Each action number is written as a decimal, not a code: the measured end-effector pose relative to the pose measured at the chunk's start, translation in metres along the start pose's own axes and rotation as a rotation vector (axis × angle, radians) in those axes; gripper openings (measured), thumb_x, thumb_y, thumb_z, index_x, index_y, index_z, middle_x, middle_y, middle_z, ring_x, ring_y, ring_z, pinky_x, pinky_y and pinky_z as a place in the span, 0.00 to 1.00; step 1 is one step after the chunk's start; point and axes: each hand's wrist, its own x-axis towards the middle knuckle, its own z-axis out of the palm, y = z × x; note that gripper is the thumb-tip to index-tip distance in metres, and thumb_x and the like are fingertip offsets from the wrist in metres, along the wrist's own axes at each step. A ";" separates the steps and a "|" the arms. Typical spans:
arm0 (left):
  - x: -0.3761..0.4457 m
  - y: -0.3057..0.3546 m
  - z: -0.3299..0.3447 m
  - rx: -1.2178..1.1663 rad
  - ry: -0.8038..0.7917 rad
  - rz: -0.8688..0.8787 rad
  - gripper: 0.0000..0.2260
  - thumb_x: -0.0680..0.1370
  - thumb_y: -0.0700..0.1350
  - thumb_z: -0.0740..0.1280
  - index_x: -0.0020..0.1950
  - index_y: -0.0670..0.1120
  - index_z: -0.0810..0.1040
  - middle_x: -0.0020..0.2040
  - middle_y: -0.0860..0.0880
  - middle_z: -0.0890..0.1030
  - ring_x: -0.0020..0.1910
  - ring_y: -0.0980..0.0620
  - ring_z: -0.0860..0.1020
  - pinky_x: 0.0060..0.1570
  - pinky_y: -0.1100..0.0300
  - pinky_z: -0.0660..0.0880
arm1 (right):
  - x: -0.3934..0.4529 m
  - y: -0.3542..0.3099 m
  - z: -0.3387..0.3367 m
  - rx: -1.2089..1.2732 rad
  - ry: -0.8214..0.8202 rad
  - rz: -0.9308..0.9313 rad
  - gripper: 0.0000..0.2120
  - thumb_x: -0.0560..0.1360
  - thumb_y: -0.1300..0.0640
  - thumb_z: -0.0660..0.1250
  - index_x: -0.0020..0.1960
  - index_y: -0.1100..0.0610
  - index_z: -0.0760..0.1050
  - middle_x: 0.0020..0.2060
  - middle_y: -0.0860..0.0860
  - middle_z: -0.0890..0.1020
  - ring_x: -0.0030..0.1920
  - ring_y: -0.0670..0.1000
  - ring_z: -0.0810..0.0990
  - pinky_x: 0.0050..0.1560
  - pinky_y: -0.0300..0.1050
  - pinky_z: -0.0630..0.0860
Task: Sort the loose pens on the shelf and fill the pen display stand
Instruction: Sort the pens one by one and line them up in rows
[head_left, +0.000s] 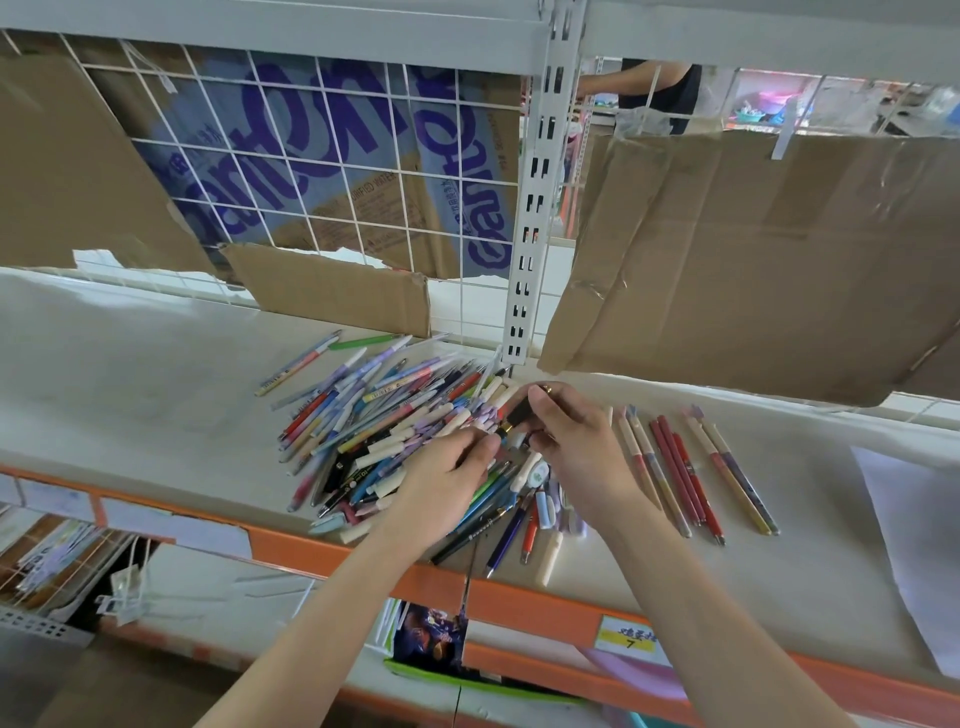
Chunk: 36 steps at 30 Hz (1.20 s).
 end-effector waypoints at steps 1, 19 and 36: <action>0.000 0.003 0.002 -0.050 0.007 -0.012 0.14 0.81 0.46 0.58 0.44 0.36 0.73 0.23 0.57 0.65 0.24 0.59 0.62 0.29 0.65 0.61 | -0.001 -0.001 0.002 0.023 0.013 -0.010 0.08 0.79 0.57 0.62 0.49 0.60 0.78 0.39 0.51 0.83 0.39 0.48 0.76 0.43 0.42 0.72; 0.021 0.011 0.023 0.226 -0.152 0.003 0.11 0.81 0.50 0.59 0.42 0.51 0.77 0.33 0.55 0.79 0.33 0.57 0.76 0.35 0.62 0.69 | -0.003 -0.003 -0.023 -0.205 0.094 -0.104 0.11 0.79 0.61 0.61 0.61 0.55 0.68 0.33 0.49 0.81 0.33 0.47 0.76 0.34 0.37 0.72; 0.008 -0.021 0.005 0.430 -0.020 0.095 0.04 0.77 0.43 0.65 0.49 0.52 0.77 0.42 0.59 0.78 0.41 0.62 0.76 0.39 0.74 0.69 | 0.004 0.027 -0.113 -1.315 0.212 -0.096 0.16 0.76 0.60 0.60 0.63 0.57 0.71 0.56 0.56 0.76 0.51 0.59 0.76 0.42 0.46 0.73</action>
